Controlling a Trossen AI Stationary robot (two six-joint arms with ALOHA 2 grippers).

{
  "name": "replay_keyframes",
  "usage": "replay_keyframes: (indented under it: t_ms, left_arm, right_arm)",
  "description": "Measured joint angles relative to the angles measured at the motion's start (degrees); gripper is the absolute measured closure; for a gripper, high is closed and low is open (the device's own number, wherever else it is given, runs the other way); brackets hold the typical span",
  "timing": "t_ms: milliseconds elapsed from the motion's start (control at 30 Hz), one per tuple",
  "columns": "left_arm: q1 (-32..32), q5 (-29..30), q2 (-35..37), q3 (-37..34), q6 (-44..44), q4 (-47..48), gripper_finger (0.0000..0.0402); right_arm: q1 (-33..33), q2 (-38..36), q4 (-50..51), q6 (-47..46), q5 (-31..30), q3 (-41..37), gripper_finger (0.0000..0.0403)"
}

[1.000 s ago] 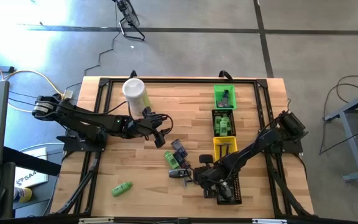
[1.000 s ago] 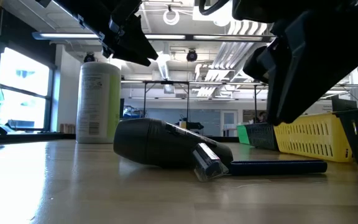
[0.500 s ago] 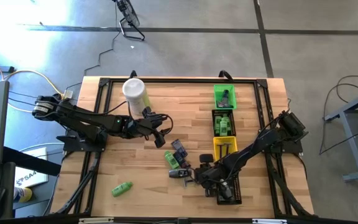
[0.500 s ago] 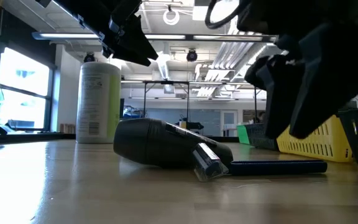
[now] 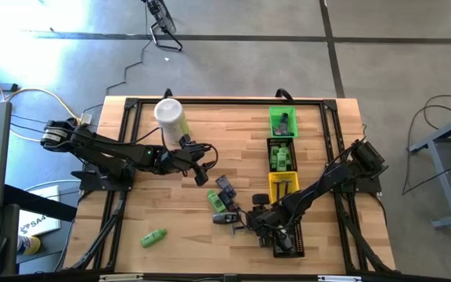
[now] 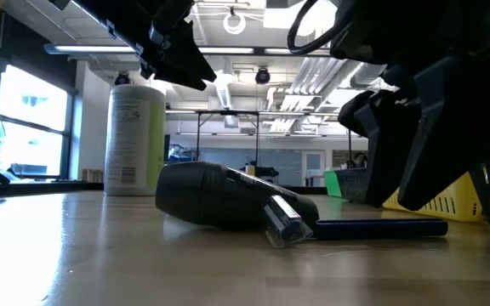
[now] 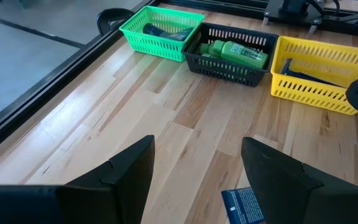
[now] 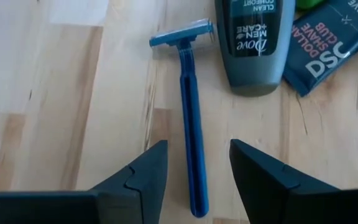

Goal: Pick & Place Travel size toiletries
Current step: Put the blue razor into the yellow basket

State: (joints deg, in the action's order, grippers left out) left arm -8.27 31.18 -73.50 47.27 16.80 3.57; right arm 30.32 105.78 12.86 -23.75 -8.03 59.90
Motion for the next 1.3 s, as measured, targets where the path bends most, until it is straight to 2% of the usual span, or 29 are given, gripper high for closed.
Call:
replay_keyframes:
  t_ms: [367, 1000, 1133, 1300]
  left_arm:
    - [0.0, -0.02, -0.02, 0.0, 0.0, 1.0, 0.0167]
    - [0.0, -0.22, -0.02, 0.0, 0.0, 1.12, 0.0167]
    - [0.0, -0.21, -0.02, 0.0, 0.0, 1.18, 0.0167]
    - [0.0, -0.2, -0.04, 0.0, 0.08, 1.39, 0.0167]
  right_arm:
    - [-0.32, 5.39, -2.52, -0.14, -0.66, 0.3, 0.0241]
    - [-0.36, 5.73, -4.74, -0.44, 0.08, 0.15, 0.0366]
    - [-0.04, 4.48, -4.64, -0.45, 0.31, 0.05, 0.0379]
    - [0.71, 0.64, -2.85, -0.72, 2.32, -0.32, 0.0377]
